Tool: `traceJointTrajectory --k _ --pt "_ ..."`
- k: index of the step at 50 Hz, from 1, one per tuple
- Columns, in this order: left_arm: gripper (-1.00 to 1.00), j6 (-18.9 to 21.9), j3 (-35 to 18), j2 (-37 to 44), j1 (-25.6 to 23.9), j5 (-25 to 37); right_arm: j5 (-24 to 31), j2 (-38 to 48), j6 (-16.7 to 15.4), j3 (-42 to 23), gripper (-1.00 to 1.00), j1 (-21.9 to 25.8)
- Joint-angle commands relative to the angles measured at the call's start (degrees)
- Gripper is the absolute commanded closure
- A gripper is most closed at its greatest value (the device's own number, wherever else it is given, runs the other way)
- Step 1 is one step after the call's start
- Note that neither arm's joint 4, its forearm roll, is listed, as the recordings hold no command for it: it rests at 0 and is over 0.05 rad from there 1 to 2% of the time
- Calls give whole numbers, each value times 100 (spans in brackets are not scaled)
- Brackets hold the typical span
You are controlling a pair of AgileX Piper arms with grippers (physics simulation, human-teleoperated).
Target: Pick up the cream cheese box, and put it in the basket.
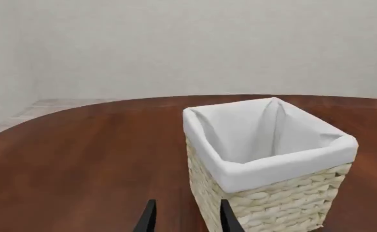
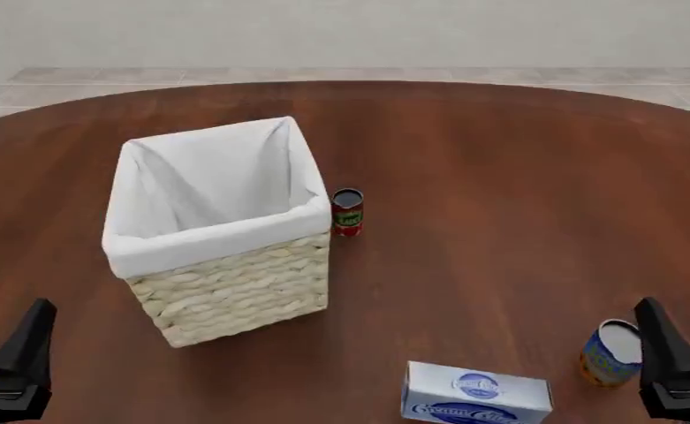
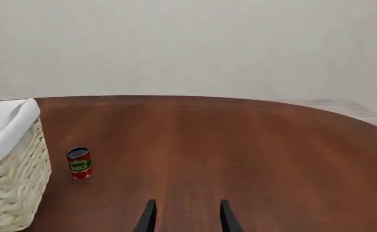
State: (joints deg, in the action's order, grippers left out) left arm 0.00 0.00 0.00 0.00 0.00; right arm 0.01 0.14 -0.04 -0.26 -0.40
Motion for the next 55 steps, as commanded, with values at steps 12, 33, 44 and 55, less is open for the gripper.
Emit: traceJointTrajectory --k 12,33,44,55 --pt "-100 0 0 0 0 0 73 135 -16 -143 -100 -14" --pt "-100 0 0 0 0 0 -240 1754 -948 -1279 -100 -209" --pt "-100 0 0 0 0 0 -69 2322 -1252 -1963 -100 -156" --pt "-100 0 0 0 0 0 148 2936 -1656 -2513 -100 -31"
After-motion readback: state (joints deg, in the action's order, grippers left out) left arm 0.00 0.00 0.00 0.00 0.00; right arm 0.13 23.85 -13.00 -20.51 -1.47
